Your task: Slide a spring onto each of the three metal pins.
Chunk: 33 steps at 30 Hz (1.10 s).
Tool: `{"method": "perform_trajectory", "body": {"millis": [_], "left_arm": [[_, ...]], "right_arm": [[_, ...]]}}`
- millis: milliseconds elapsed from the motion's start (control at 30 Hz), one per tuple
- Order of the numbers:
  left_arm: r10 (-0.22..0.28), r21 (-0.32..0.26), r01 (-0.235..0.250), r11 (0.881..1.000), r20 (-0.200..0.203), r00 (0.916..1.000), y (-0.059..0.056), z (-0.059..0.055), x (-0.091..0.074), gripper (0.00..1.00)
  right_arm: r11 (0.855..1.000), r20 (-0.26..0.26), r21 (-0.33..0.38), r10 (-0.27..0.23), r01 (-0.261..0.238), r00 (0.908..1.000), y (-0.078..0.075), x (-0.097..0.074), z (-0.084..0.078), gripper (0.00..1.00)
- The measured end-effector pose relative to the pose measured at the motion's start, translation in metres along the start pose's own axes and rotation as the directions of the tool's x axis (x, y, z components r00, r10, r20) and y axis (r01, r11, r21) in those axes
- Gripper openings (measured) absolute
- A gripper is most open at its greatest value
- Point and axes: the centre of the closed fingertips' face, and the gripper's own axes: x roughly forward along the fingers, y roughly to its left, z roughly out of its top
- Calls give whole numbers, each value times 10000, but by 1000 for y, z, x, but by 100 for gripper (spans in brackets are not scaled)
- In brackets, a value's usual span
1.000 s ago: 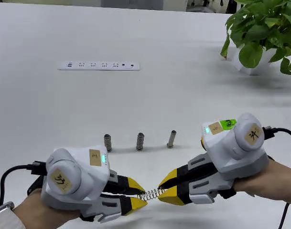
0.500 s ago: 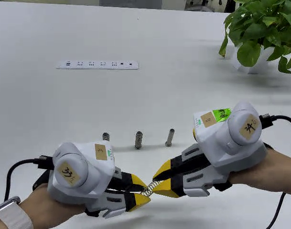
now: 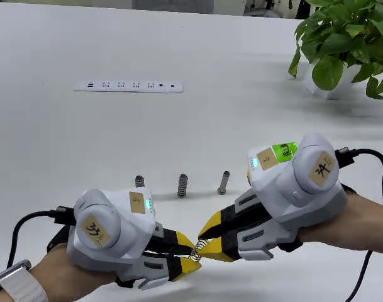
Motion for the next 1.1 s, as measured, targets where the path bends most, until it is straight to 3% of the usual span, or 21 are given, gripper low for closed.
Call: {"method": "perform_trajectory", "body": {"millis": [67,133,333,567,700,1100], "left_arm": [[-8,0,8,10000,30,10000,0,1,0,9],[-1,15,1,10000,36,10000,0,2,1,9],[-19,55,19,10000,-8,10000,0,2,3,9],[1,33,-1,10000,-3,10000,0,4,6,9],[19,14,-19,10000,33,10000,0,7,7,9],[55,4,-55,10000,152,9999,0,12,10,9]], "right_arm": [[10000,-236,-80,-18,16,9997,-1,-1,0,27],[9980,-670,-633,-82,40,9977,-4,-3,-2,24],[9943,-1761,-927,366,-535,9837,-4,0,-11,23],[9905,-2496,-1096,528,-824,9669,-9,5,-13,19],[9883,-2695,-1066,770,-1092,9599,-5,8,-14,16],[9890,-2883,-886,887,-1188,9534,-5,8,-19,13]]}}
